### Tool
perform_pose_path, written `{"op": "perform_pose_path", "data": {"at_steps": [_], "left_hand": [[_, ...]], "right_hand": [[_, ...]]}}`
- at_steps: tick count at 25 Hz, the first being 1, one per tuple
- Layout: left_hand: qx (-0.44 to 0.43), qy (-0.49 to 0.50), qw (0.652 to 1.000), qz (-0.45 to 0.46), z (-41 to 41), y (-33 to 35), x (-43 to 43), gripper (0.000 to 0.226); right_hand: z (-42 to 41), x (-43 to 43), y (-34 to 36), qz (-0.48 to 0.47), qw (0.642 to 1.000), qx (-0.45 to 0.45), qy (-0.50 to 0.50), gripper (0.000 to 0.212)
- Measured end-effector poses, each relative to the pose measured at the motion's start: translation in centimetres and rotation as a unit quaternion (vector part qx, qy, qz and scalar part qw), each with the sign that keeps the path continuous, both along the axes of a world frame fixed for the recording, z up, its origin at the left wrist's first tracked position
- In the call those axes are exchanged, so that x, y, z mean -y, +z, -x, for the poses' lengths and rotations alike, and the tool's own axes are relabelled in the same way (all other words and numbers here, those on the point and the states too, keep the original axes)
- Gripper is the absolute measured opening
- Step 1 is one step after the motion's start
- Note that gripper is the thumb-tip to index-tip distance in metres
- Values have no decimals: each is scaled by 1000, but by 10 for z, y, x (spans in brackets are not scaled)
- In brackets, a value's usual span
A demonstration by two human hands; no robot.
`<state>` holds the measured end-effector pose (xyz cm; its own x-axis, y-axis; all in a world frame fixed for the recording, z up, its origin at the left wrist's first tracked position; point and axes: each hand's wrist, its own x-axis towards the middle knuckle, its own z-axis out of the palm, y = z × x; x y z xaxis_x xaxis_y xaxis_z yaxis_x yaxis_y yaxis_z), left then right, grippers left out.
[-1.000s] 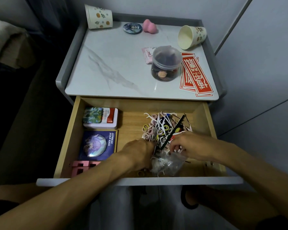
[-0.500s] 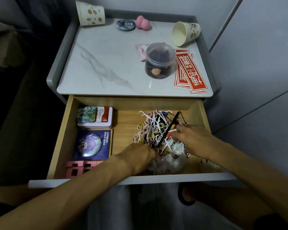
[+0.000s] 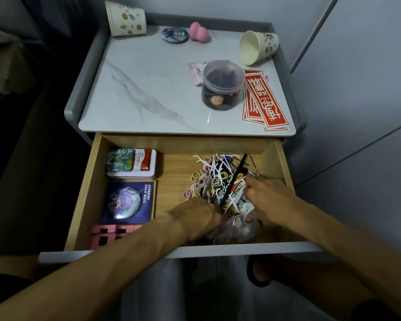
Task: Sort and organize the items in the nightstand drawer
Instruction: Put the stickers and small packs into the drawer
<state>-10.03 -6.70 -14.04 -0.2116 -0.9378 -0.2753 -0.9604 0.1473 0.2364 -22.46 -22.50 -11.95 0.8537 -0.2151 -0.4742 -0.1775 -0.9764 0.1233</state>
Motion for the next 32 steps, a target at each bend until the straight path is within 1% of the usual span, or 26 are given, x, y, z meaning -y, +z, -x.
{"op": "perform_pose_path", "data": {"at_steps": [3, 6, 9, 11, 12, 14, 15, 16, 17, 18, 19, 20, 21, 22, 23, 24, 25, 26, 27, 28, 30, 32], "left_hand": [[-11, -1, 1000, 5, -5, -2, -5, 34], [-44, 33, 999, -2, -11, 4, -7, 33], [-70, 61, 996, 2, -17, 8, -9, 28], [-67, 82, 994, 0, -21, 8, -11, 26], [-75, 102, 992, -2, -22, 9, -11, 27], [-111, 157, 981, 7, -25, 14, -9, 30], [-135, 189, 973, 14, -26, 17, -7, 31], [-165, 225, 960, 22, -27, 20, -5, 33], [-201, 266, 942, 25, -28, 22, -2, 35], [-253, 314, 915, 20, -28, 24, 0, 35], [-328, 364, 872, 4, -28, 24, 3, 33], [-420, 411, 809, -20, -25, 25, 5, 31], [-506, 449, 735, -47, -22, 24, 7, 30], [-570, 475, 667, -67, -18, 25, 8, 31], [-611, 489, 617, -75, -16, 24, 9, 32], [-639, 498, 582, -75, -15, 23, 9, 33], [-655, 507, 556, -69, -14, 23, 9, 32], [-664, 517, 536, -62, -15, 24, 9, 31], [-669, 524, 525, -54, -16, 24, 8, 30], [-668, 528, 522, -48, -17, 24, 8, 28], [-655, 526, 540, -46, -19, 26, 8, 27], [-645, 524, 554, -49, -20, 27, 8, 28]], "right_hand": [[0, 0, 3, -13, 1000, -17, -20, 55], [0, -4, 4, -32, 999, -9, -21, 45], [0, -7, 1, -81, 996, 7, -35, 44], [0, -3, 1, -126, 989, 2, -83, 44], [0, 1, 1, -151, 982, 1, -115, 46], [-1, 9, 5, -223, 956, 28, -189, 55], [-2, 12, 8, -261, 939, 54, -215, 57], [-3, 14, 10, -293, 926, 79, -225, 53], [-4, 14, 11, -315, 917, 97, -224, 47], [-5, 14, 12, -334, 909, 114, -221, 41], [-8, 12, 14, -353, 898, 133, -225, 37], [-10, 9, 15, -369, 885, 150, -241, 36], [-12, 5, 17, -380, 872, 167, -260, 36], [-15, 1, 19, -381, 865, 181, -271, 38], [-18, -4, 21, -377, 864, 194, -272, 39], [-21, -8, 22, -376, 863, 204, -267, 41], [-23, -12, 23, -379, 861, 214, -262, 44], [-24, -16, 24, -382, 858, 224, -259, 47], [-24, -18, 25, -381, 859, 231, -253, 49], [-25, -20, 24, -376, 863, 233, -245, 51], [-24, -22, 24, -366, 871, 228, -235, 54], [-25, -22, 24, -368, 870, 229, -235, 58]]}}
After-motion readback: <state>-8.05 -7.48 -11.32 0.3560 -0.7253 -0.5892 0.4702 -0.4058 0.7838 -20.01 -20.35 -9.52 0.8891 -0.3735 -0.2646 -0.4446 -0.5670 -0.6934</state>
